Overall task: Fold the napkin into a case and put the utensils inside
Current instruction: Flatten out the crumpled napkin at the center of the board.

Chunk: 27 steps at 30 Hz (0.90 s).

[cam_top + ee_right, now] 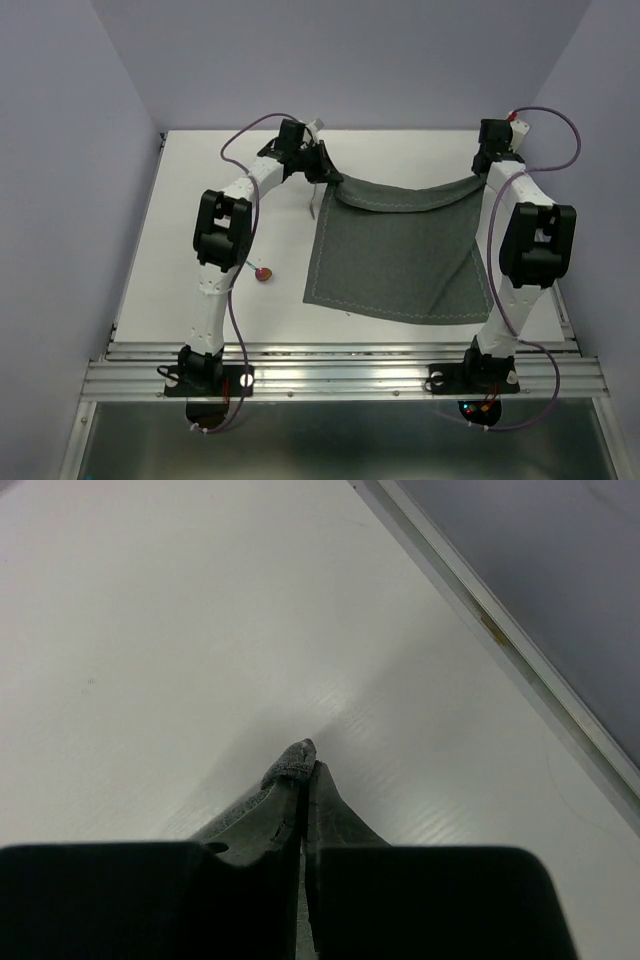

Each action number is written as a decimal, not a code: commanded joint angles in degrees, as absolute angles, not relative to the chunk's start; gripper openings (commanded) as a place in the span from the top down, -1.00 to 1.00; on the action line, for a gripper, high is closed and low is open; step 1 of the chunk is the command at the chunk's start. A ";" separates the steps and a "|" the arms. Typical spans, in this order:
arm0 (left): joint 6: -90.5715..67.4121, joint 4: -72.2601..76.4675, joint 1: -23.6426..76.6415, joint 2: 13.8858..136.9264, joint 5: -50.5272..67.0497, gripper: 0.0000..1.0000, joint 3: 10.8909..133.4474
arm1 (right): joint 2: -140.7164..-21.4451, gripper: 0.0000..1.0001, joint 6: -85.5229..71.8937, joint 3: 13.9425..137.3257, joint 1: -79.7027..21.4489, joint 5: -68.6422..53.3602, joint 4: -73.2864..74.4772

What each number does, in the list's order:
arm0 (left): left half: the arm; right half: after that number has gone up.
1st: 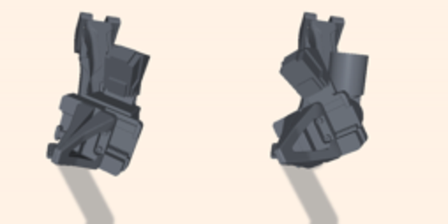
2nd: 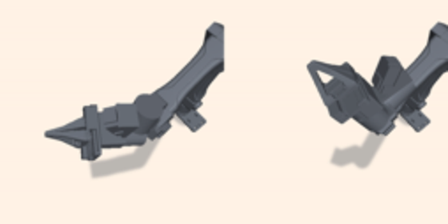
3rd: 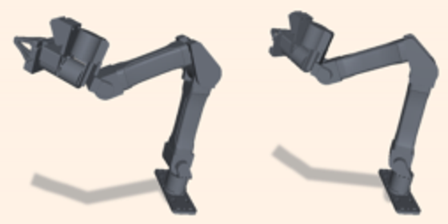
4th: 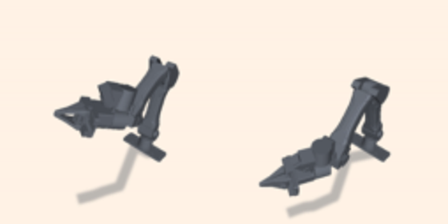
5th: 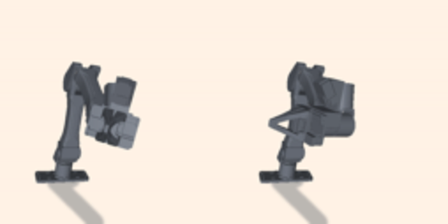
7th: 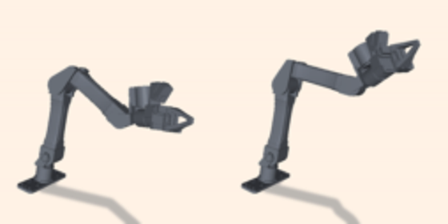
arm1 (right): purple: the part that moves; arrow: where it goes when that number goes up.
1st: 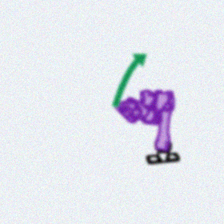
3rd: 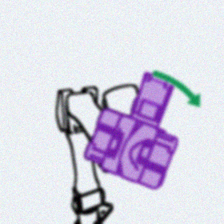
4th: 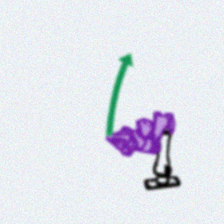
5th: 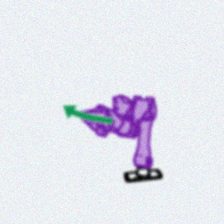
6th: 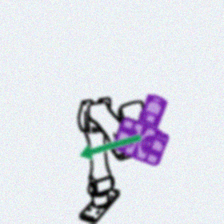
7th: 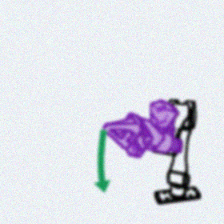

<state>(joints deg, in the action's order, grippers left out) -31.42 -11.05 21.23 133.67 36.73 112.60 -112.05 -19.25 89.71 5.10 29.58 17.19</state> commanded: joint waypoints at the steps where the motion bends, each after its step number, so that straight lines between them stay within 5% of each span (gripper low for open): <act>1: -31.82 -10.81 18.99 135.34 40.25 1.00 119.35 | -114.34 0.99 -19.25 95.80 6.24 27.60 13.10; 13: -34.19 -10.02 17.05 140.36 44.20 1.00 126.56 | -117.34 0.99 -22.76 100.90 7.38 17.14 16.51; 27: -29.79 -10.81 15.73 124.11 43.16 1.00 106.53 | -100.64 0.99 -29.61 83.23 7.38 13.18 22.32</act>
